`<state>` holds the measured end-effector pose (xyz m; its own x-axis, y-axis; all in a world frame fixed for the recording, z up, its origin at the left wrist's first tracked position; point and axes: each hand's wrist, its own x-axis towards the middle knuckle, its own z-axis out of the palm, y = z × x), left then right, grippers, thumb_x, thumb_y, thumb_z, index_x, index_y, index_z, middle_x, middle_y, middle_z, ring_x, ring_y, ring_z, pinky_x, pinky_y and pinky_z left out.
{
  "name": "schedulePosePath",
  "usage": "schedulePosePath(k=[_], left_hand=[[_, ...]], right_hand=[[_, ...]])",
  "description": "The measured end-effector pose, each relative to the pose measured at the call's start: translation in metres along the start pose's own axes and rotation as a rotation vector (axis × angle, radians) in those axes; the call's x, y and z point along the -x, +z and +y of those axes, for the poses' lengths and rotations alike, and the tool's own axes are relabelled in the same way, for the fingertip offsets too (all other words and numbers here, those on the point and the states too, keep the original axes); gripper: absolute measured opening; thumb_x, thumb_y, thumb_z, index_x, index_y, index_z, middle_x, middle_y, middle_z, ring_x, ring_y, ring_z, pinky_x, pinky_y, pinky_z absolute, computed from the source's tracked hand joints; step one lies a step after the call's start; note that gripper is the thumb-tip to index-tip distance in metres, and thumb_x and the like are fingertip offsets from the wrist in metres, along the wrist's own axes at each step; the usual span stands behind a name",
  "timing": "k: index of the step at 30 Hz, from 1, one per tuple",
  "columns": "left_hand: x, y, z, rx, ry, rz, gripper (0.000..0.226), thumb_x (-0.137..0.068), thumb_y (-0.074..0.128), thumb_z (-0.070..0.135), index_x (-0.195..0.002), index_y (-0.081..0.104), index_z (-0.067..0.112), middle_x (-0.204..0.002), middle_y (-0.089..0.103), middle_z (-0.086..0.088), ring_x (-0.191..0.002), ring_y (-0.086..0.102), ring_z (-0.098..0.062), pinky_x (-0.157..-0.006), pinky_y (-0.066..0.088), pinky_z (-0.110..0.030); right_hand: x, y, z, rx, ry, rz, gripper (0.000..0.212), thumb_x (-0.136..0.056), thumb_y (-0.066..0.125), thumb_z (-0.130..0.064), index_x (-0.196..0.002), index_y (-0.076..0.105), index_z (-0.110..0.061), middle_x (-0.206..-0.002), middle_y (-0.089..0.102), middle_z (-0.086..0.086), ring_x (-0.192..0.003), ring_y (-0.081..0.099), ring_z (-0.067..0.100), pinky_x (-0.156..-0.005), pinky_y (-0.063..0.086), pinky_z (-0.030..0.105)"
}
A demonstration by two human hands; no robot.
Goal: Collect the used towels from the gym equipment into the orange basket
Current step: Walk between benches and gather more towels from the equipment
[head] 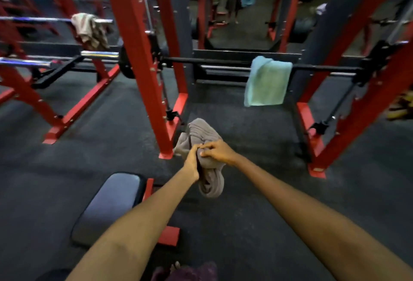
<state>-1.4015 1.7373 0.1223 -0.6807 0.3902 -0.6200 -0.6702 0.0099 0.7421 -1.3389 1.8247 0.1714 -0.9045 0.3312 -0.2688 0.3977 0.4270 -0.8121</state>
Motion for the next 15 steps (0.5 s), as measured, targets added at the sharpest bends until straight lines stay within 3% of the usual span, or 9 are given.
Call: schedulePosePath(k=[3,6,8,10,15], left_hand=[[-0.009,0.042,-0.007,-0.068,0.01,-0.023,0.037,-0.089,0.054,0.039,-0.109,0.063,0.01,-0.106,0.063,-0.012,-0.105,0.057,-0.027,-0.08,0.048,-0.035],[-0.012,0.081,0.0,-0.056,0.026,-0.021,0.051,-0.084,0.06,0.04,-0.122,0.06,0.007,-0.121,0.061,-0.017,-0.108,0.058,-0.029,-0.086,0.049,-0.039],[-0.019,0.11,0.004,-0.098,0.043,-0.055,0.05,-0.085,0.061,0.04,-0.124,0.059,0.009,-0.123,0.06,-0.016,-0.109,0.057,-0.029,-0.092,0.048,-0.04],[-0.025,0.139,0.008,-0.132,0.058,-0.081,0.05,-0.085,0.061,0.039,-0.126,0.057,0.011,-0.123,0.059,-0.015,-0.112,0.057,-0.03,-0.096,0.048,-0.042],[-0.063,0.207,0.018,-0.121,0.129,-0.146,0.042,-0.086,0.062,0.028,-0.123,0.059,0.009,-0.121,0.062,-0.015,-0.109,0.061,-0.031,-0.094,0.051,-0.045]], right_hand=[[0.014,-0.035,0.026,0.032,0.028,0.165,0.028,-0.088,0.062,-0.022,-0.115,0.069,-0.015,-0.122,0.066,0.004,-0.114,0.057,0.018,-0.094,0.043,0.026],[0.016,-0.068,0.048,-0.006,0.037,0.305,0.026,-0.085,0.066,-0.022,-0.107,0.073,-0.01,-0.11,0.067,0.012,-0.097,0.059,0.018,-0.086,0.048,0.033],[0.017,-0.093,0.063,-0.033,0.08,0.4,0.033,-0.083,0.069,-0.025,-0.111,0.069,-0.008,-0.121,0.052,0.012,-0.103,0.054,0.019,-0.094,0.048,0.034],[0.017,-0.116,0.074,-0.096,0.143,0.461,0.045,-0.084,0.067,-0.03,-0.123,0.057,-0.009,-0.132,0.036,0.009,-0.115,0.05,0.023,-0.101,0.046,0.036],[-0.018,-0.176,0.112,-0.184,0.237,0.516,0.074,-0.087,0.063,-0.039,-0.145,0.027,-0.01,-0.152,0.019,0.01,-0.136,0.035,0.028,-0.108,0.035,0.036]])
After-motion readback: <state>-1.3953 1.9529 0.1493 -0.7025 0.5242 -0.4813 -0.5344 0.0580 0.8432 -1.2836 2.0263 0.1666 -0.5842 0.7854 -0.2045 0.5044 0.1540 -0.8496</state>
